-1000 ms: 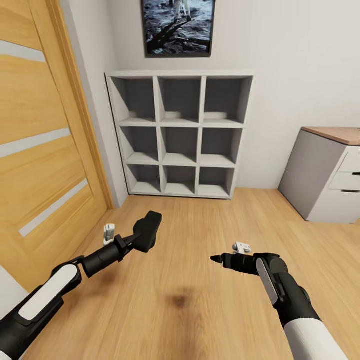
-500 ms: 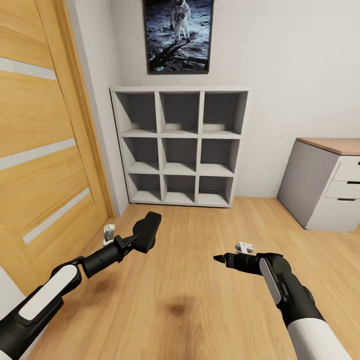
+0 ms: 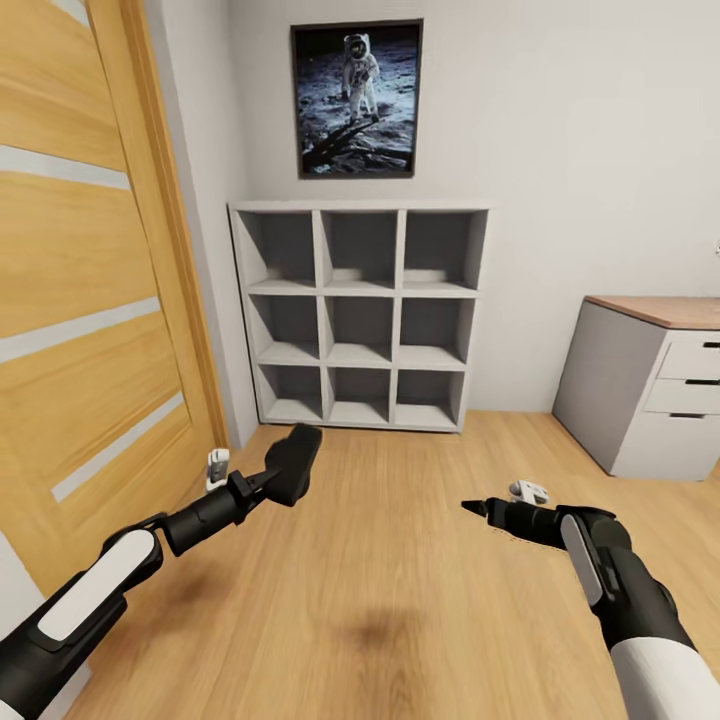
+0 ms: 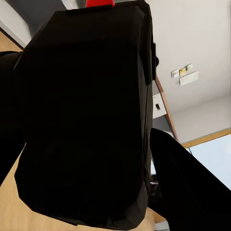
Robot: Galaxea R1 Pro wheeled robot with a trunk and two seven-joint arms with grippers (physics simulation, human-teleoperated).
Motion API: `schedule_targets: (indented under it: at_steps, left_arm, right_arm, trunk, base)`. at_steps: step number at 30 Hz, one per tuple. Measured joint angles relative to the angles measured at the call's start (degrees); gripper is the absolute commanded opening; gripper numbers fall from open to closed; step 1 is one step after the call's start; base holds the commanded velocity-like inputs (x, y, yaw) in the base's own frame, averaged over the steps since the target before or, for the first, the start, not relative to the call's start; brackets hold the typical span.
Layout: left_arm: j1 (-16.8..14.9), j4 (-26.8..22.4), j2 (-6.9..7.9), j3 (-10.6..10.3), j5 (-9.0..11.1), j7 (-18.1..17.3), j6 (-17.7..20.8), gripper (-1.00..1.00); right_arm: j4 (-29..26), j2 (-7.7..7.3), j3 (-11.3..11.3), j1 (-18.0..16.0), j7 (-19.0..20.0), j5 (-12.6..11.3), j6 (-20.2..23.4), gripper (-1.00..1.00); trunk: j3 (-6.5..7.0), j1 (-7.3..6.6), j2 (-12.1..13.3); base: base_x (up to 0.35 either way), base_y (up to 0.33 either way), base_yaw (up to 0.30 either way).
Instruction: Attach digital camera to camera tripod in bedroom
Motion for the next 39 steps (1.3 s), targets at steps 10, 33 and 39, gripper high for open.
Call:
schedule_targets:
  at_steps: [10,33,39]
  left_arm:
    - [0.00,0.88,-0.04,0.00,-0.08,0.46,-0.25,-1.00]
    - [0.00,1.08,-0.08,-0.01,-0.24,0.48,-0.23,-1.00]
    - [0.00,1.08,-0.09,0.00,-0.25,0.46,-0.23,-1.00]
  right_arm:
    - [-0.02,-1.05,-4.89,0.01,4.45,0.06,-0.05,1.00]
    - [-0.03,-1.10,-4.89,0.01,5.19,-0.06,0.45,1.00]
    - [-0.03,-1.09,-4.77,0.01,5.19,-0.06,0.68,1.00]
  trunk:
    - [1.85,-1.97,3.56]
    - [5.98,-7.02,12.79]
    - [7.05,-8.34,15.20]
  base:
    - [0.000,0.000,0.000]
    - [0.000,0.000,0.000]
    - [0.000,0.000,0.000]
